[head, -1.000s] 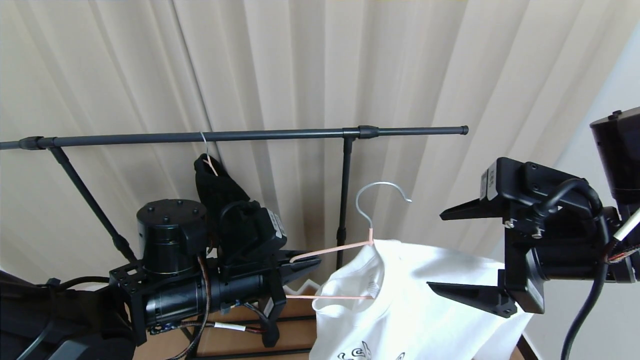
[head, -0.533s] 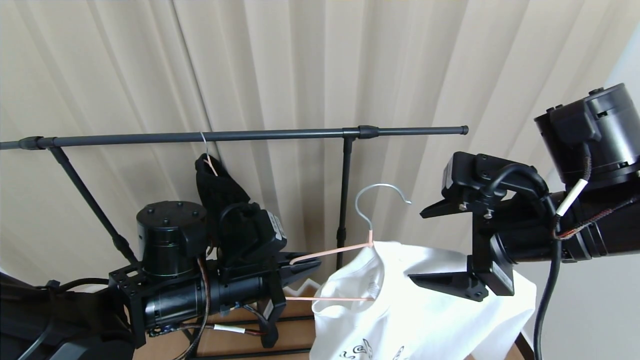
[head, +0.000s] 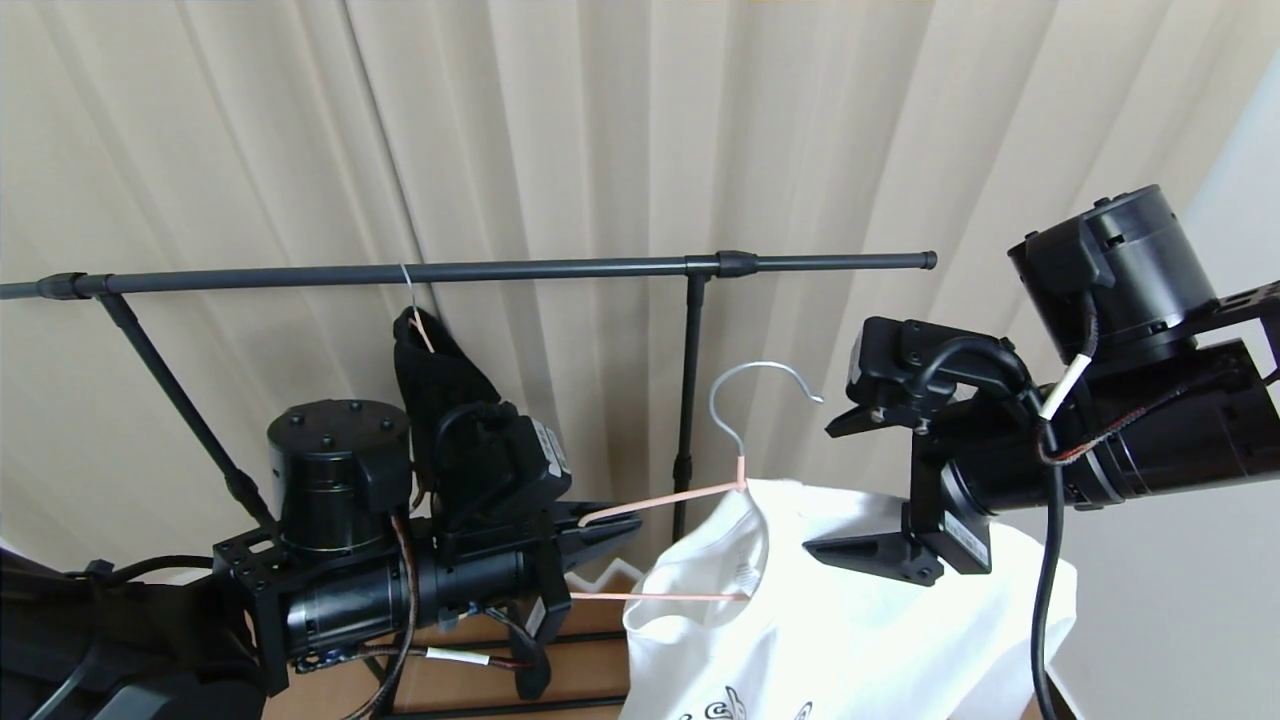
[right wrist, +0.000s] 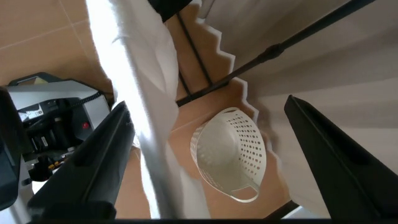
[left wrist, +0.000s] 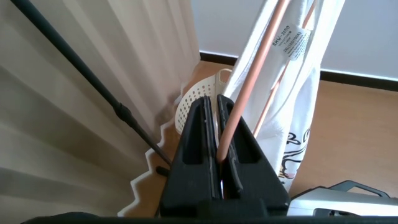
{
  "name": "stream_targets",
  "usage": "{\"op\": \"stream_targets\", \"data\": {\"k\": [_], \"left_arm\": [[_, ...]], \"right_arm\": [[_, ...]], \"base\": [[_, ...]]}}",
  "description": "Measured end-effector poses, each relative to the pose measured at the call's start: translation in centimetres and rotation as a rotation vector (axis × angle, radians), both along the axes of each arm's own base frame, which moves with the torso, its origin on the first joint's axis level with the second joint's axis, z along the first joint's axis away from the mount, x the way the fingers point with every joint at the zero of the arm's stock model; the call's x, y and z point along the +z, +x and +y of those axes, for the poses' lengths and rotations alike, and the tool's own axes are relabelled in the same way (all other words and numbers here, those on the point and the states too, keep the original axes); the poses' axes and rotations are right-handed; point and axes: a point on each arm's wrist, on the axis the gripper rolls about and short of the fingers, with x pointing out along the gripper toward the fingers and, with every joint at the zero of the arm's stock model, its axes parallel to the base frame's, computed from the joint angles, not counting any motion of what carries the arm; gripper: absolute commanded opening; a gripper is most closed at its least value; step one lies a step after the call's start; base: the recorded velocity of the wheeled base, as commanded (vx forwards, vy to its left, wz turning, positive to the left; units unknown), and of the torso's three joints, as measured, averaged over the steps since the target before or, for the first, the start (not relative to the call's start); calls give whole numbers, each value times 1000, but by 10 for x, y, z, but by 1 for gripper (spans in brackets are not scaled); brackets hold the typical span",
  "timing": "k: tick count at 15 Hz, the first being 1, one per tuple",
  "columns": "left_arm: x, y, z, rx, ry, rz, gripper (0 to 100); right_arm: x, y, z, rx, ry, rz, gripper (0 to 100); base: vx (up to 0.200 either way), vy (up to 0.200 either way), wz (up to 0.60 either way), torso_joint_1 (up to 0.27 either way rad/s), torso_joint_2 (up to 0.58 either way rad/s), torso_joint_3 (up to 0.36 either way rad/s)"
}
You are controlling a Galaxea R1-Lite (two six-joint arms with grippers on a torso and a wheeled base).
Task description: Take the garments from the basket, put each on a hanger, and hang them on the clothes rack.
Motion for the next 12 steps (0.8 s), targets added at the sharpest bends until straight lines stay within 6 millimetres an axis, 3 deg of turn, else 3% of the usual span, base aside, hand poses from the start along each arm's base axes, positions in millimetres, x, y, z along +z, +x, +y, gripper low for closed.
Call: {"op": "stream_targets", "data": {"k": [6,7,12], "left_arm": [[0,-1,1,0,-1,0,0],[1,-1,1,0,-1,-1,0],[1,-1,1,2,-4,-2,0]], "right_arm": [[-3,4,-2,-13,-4,7,100],[-3,5,-2,-13,-4,6,0],[-2,1,-3,-8,-4,11,0]], "base": [[0,0,0,0,0,0],[0,0,0,0,0,0],[0,0,0,0,0,0]]}}
